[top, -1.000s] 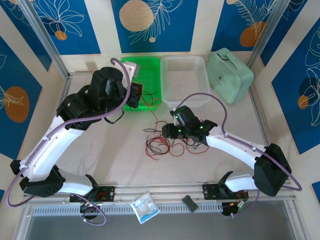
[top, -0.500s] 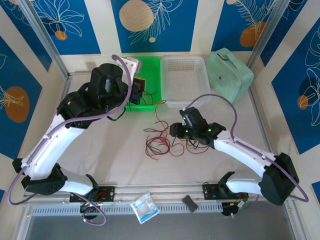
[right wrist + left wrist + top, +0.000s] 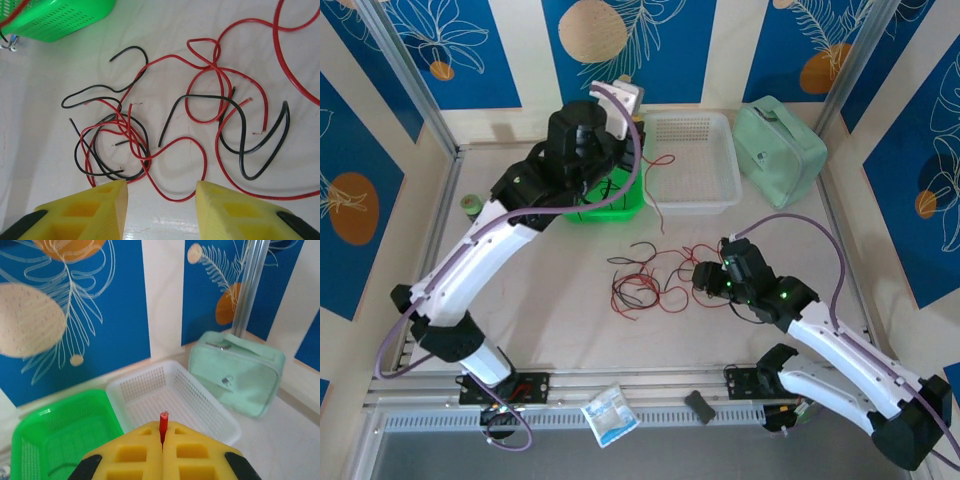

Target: Untangle the cables

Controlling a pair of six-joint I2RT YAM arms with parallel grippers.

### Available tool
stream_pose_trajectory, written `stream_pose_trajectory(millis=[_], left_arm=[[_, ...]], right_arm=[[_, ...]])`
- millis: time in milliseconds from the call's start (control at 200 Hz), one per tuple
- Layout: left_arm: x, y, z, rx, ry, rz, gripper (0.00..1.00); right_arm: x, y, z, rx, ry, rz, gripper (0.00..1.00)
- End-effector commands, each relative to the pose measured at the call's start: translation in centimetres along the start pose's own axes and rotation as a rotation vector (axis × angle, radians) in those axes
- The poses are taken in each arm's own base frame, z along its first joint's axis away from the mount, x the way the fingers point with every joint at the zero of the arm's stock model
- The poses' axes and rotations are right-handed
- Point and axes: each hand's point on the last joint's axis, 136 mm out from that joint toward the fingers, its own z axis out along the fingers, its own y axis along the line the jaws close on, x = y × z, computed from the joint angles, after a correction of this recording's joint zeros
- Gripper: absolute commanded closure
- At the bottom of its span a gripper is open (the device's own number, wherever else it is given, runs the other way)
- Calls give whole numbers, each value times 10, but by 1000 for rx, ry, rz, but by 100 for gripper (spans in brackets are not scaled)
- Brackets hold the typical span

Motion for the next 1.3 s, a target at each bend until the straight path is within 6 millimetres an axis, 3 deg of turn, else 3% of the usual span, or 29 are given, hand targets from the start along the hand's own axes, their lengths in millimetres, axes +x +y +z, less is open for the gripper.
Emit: stream_pose_trajectory(millis=[0, 280, 585, 725, 915, 1045, 1296], left_arm=[[-44, 4, 5, -51, -162, 32, 99], [-47, 17, 67, -178, -263, 95, 98], [-16, 17, 147, -257, -320, 170, 98], [22, 23, 187, -294, -246, 187, 98], [99, 32, 231, -295, -74, 165, 99], [145, 30, 248, -255, 28, 122, 99], [224, 1, 270, -105, 210, 70, 94]], right_arm=[[14, -14, -1, 40, 34, 32, 60], [27, -18, -7, 41, 55, 35, 60], [34, -28, -15, 61, 50, 49, 61], [37, -30, -14, 66, 55, 55, 61], [39, -31, -12, 63, 59, 56, 61], [39, -34, -13, 75, 59, 54, 61], [41, -36, -12, 81, 71, 61, 60]])
